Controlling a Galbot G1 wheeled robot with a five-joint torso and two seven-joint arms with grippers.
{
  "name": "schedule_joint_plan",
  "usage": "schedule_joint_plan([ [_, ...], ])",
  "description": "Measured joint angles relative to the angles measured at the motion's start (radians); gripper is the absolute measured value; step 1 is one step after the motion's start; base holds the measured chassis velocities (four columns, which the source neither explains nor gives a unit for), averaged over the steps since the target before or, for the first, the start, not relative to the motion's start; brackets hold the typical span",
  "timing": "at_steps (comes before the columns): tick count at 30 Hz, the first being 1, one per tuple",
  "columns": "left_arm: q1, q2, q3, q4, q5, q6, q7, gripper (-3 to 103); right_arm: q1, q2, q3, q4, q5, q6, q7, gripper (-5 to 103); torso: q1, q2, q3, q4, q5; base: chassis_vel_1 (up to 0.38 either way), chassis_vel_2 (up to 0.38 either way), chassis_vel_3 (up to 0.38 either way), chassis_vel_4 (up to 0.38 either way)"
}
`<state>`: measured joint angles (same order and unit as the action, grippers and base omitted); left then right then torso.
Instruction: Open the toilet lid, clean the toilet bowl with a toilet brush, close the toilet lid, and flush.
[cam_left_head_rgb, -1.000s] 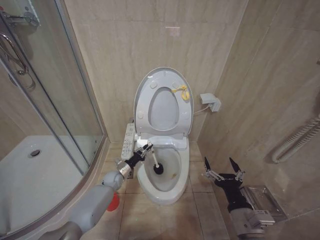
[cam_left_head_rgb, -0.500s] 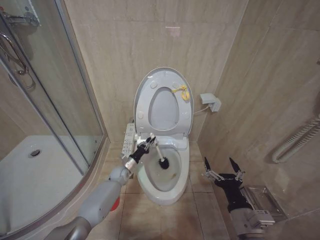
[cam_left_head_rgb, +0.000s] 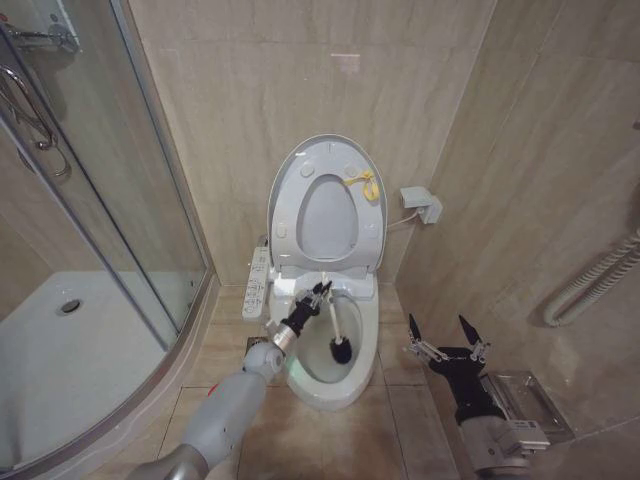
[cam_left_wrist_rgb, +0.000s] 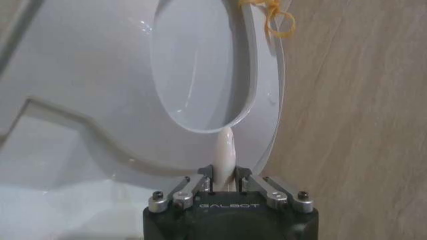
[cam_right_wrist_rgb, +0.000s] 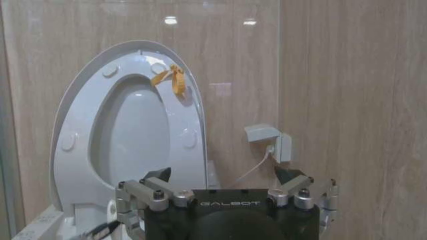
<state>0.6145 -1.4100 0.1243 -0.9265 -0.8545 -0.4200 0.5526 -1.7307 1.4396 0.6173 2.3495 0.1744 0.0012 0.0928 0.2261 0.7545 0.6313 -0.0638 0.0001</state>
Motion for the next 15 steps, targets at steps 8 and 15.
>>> schedule_joint_plan([
  [8, -0.003, -0.001, -0.026, 0.02, 0.053, -0.042, 0.014, 21, 0.0, 0.0, 0.0, 0.0, 0.0, 0.0, 0.0, 100, 0.0, 0.0, 0.0, -0.0003, 0.0, 0.0, 0.0, 0.0, 0.0],
  [15, -0.035, -0.057, -0.06, 0.036, 0.008, -0.066, 0.02, 21, 0.0, 0.0, 0.0, 0.0, 0.0, 0.0, 0.0, 100, 0.0, 0.0, 0.0, -0.0006, -0.0002, 0.0, 0.0, 0.0, 0.0],
])
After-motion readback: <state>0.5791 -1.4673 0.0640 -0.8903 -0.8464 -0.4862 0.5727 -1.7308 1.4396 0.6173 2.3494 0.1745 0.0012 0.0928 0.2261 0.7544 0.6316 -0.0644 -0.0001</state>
